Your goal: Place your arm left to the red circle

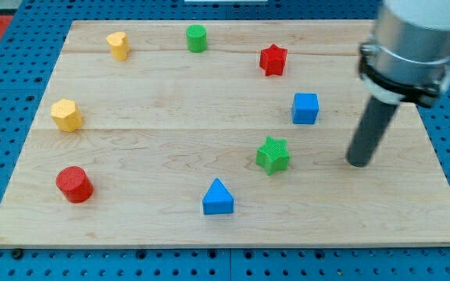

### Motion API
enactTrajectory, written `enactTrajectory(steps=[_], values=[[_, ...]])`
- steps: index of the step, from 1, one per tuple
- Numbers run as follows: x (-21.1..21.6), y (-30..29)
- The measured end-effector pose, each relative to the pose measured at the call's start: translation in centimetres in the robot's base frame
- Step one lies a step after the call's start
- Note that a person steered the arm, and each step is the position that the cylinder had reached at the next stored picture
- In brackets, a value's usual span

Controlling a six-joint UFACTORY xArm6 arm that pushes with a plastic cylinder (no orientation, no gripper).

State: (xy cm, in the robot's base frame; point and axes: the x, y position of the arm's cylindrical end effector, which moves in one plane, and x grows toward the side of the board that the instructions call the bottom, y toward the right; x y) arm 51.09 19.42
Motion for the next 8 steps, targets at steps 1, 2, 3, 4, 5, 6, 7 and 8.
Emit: enactTrajectory(steps=[1,2,3,4,5,6,7,8], values=[[1.1,2.7],[3.5,1.2],[8.2,-1.7],[10.8,-11.5],[10.8,-18.4],[9.4,-31.2],[7.0,-39.3],[5.6,-40.2]])
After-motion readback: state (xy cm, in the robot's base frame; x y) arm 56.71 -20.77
